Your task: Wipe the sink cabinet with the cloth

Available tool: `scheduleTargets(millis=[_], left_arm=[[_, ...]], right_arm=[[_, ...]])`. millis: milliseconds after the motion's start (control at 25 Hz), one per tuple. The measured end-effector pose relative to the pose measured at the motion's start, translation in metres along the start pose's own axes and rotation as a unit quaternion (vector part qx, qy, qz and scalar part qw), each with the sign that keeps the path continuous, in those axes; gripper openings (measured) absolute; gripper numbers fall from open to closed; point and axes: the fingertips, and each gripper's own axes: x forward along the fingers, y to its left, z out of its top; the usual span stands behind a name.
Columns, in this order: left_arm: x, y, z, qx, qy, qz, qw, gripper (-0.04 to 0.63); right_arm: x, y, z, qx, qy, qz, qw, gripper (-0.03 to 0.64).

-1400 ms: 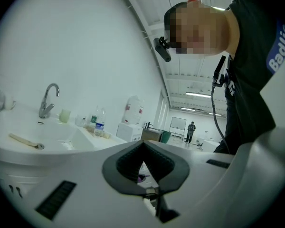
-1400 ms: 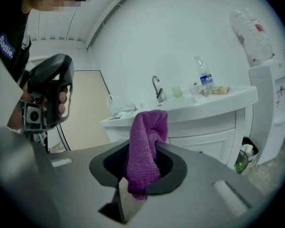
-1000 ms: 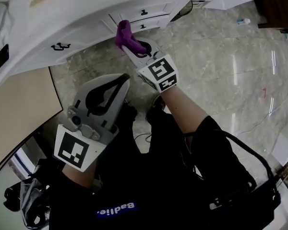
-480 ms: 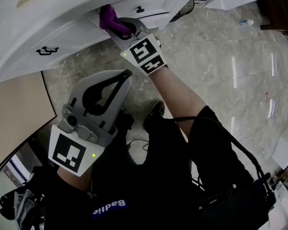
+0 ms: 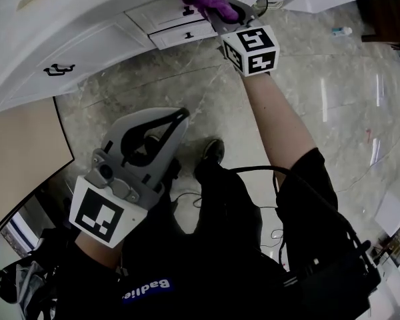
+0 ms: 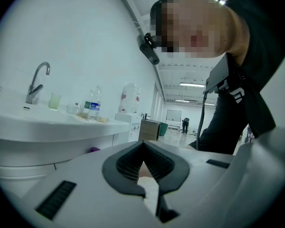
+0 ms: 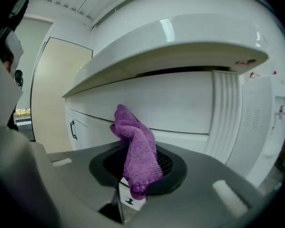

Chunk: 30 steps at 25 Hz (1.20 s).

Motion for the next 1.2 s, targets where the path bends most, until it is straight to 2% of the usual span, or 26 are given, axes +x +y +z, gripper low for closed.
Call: scheduleTargets(millis=[120, 320, 400, 440, 520, 640, 840, 1040, 1120, 1200], left_arm=[[0.004, -0.007, -0.006, -0.002, 0.008, -0.009, 0.9999, -0.005], [0.01, -0.011, -0.008, -0.011, 0.007, -0.012, 0.9998, -0.005], [0.01, -0.012, -0.008, -0.012, 0.005, -0.013, 0.9998, -0.005], [0.009, -0.011, -0.008, -0.012, 0.005, -0.013, 0.9998, -0.005], [0.007, -0.011, -0.008, -0.013, 0.006, -0.011, 0.9998, -0.005], [0.003, -0.01, -0.006, -0.013, 0.009, -0.005, 0.9999, -0.005], [-0.006, -0.005, -0.001, -0.005, 0.013, -0.001, 0.9999, -0.005], [-0.018, -0.003, -0.003, -0.006, 0.017, 0.005, 0.9998, -0.005], [-0.022, -0.002, -0.005, -0.008, 0.019, 0.008, 0.9998, -0.005], [-0.024, -0.002, -0.006, -0.011, 0.021, 0.008, 0.9997, -0.005]], right_arm=[[-0.017, -0.04, -0.006, 0.008, 0.004, -0.035, 0.999, 0.075], [-0.048, -0.1, -0.022, 0.067, 0.005, -0.119, 0.991, 0.075], [-0.055, -0.104, -0.025, 0.09, -0.001, -0.143, 0.986, 0.074], [-0.054, -0.095, -0.025, 0.095, -0.006, -0.142, 0.985, 0.074], [-0.043, -0.058, -0.021, 0.091, -0.017, -0.11, 0.99, 0.074], [-0.014, 0.022, -0.015, 0.066, -0.028, -0.033, 0.997, 0.074], [0.034, 0.119, -0.018, 0.032, -0.021, 0.055, 0.998, 0.074], [0.065, 0.161, -0.028, 0.012, 0.003, 0.103, 0.995, 0.074], [0.074, 0.157, -0.032, 0.021, 0.013, 0.104, 0.994, 0.074], [0.075, 0.135, -0.037, 0.039, 0.021, 0.084, 0.995, 0.074]])
